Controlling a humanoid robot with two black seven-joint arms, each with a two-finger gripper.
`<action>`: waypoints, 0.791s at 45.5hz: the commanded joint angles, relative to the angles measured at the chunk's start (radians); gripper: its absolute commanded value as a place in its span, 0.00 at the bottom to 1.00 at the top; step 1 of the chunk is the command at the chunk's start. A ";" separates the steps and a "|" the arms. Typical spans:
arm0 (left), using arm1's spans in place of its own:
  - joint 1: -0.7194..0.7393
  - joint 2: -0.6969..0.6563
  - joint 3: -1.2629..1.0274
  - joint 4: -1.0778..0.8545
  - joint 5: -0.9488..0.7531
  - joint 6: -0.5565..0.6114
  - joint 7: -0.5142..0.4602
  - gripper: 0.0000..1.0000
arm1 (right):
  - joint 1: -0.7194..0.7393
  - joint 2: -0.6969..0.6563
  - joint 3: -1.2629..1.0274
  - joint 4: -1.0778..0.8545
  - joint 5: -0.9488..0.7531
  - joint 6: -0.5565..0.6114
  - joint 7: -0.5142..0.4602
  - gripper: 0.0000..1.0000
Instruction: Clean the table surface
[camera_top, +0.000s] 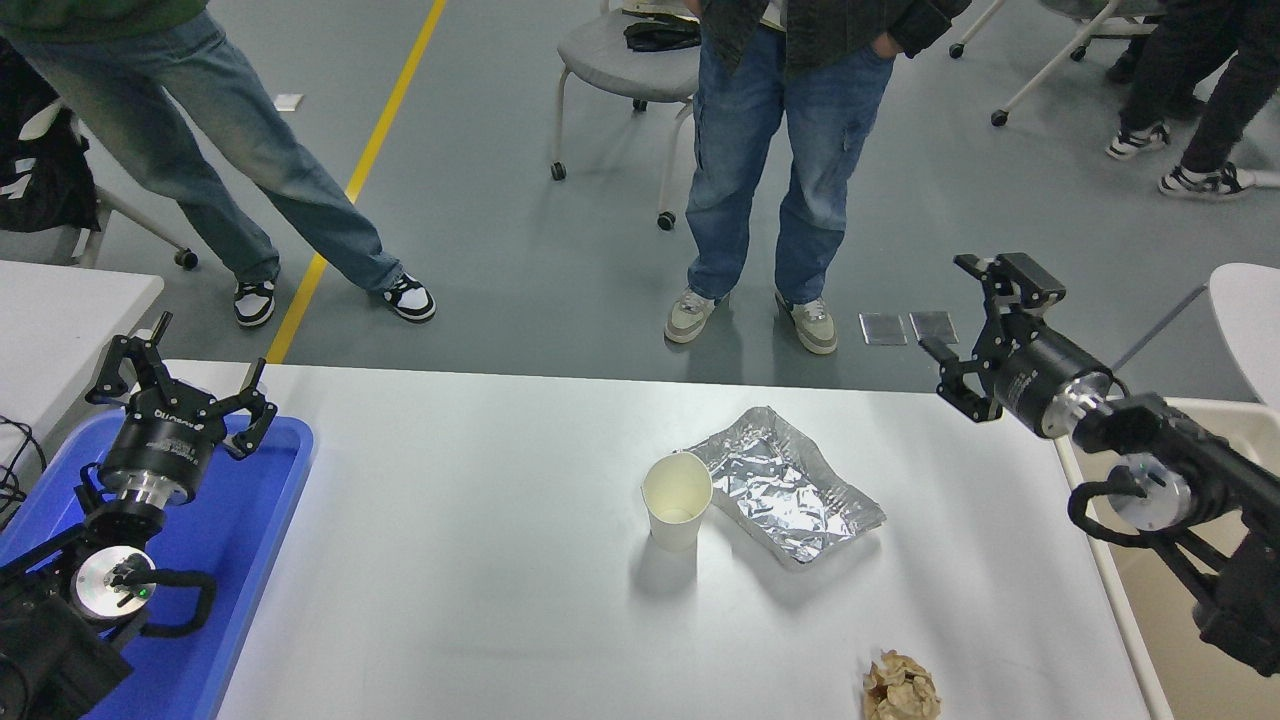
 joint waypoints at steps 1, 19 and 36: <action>0.000 0.000 0.000 0.000 0.000 0.000 0.000 1.00 | 0.107 -0.029 -0.193 0.122 -0.105 0.015 -0.077 1.00; -0.001 0.000 0.000 0.000 0.000 0.000 0.001 1.00 | 0.503 -0.005 -0.669 0.148 -0.247 0.146 -0.091 1.00; -0.001 0.000 0.000 0.000 0.000 0.000 0.001 1.00 | 0.691 0.193 -0.916 0.133 -0.372 0.153 -0.235 1.00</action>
